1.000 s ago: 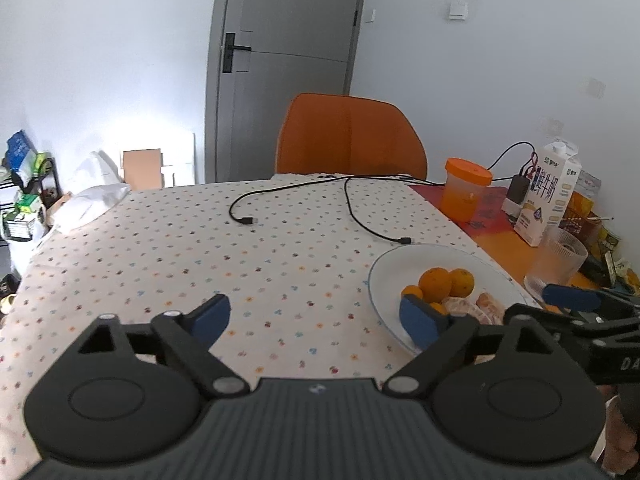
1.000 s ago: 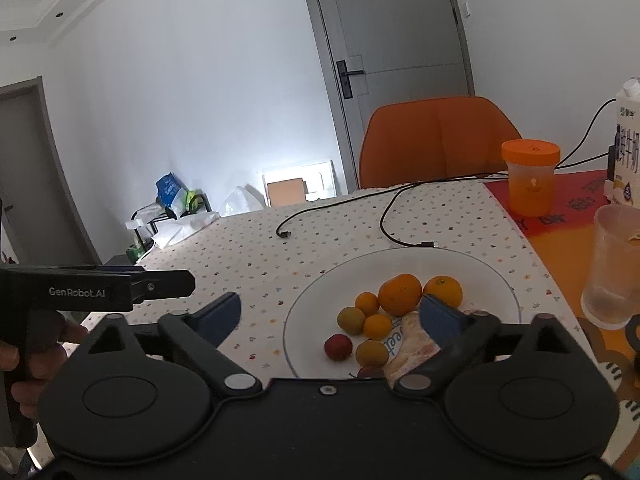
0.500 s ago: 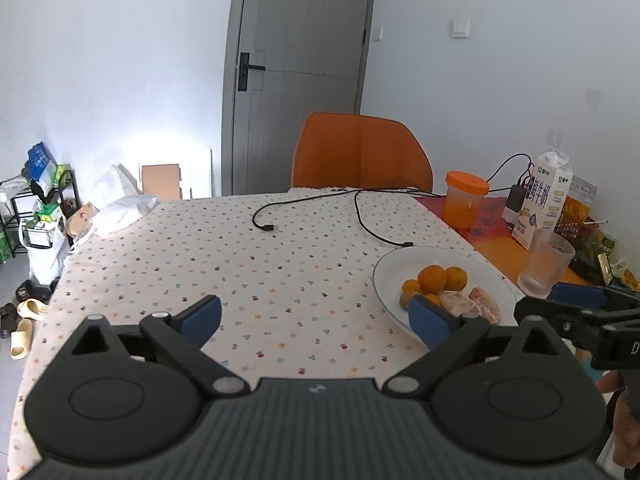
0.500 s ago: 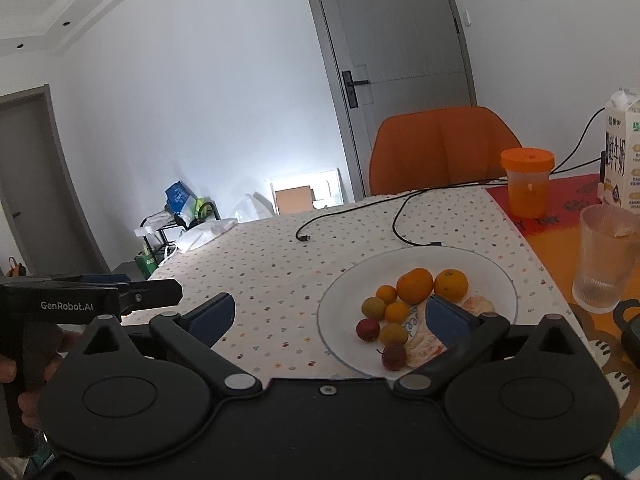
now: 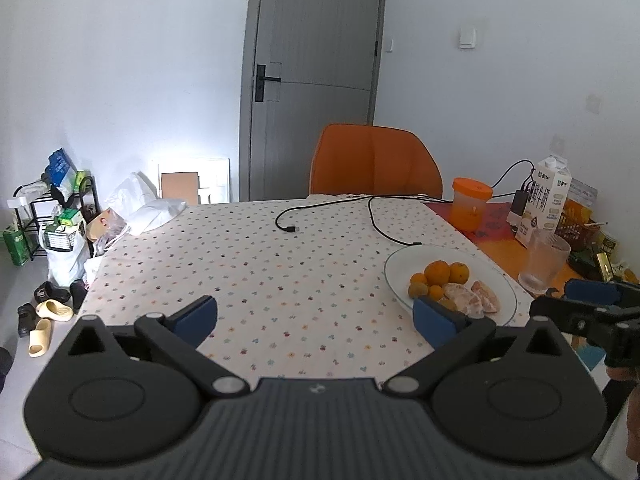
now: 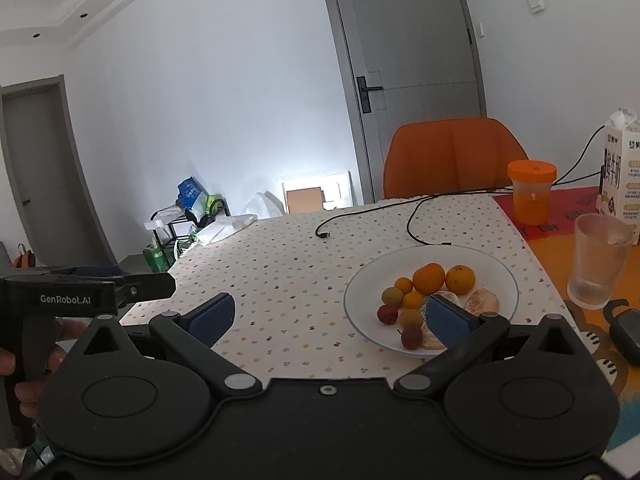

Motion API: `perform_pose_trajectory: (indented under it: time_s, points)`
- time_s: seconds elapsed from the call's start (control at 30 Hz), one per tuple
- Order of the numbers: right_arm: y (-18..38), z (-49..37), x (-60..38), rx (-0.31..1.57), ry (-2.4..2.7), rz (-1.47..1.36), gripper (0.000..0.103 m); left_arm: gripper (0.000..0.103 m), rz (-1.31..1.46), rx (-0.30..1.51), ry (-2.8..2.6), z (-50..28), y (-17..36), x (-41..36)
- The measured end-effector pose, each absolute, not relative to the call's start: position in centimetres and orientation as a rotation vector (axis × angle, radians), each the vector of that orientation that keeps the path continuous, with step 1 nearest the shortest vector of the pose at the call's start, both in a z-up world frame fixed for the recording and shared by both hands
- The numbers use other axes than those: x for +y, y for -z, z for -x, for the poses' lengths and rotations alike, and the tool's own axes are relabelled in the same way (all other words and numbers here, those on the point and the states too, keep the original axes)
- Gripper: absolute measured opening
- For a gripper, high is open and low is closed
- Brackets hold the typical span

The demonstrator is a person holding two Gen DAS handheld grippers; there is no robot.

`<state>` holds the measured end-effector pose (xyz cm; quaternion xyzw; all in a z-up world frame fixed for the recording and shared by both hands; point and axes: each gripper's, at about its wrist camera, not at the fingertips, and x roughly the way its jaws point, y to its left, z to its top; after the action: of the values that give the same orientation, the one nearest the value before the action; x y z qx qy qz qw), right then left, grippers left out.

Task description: Organize fruits

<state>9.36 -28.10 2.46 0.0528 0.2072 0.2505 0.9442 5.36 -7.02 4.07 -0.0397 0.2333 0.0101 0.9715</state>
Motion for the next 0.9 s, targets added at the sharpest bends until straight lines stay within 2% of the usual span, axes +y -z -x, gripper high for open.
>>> perform_pose_trajectory:
  time_s: [0.43, 0.9]
  points:
    - [-3.7, -5.9, -27.8, 0.400, -0.536, -0.103, 0.103, 0.103, 0.058, 0.454, -0.038, -0.4, -5.0, -6.8]
    - [-3.1, -4.4, -27.4, 0.415, -0.528, -0.067, 0.103, 0.103, 0.075, 0.464, -0.070, 1.3, -4.2, -4.8]
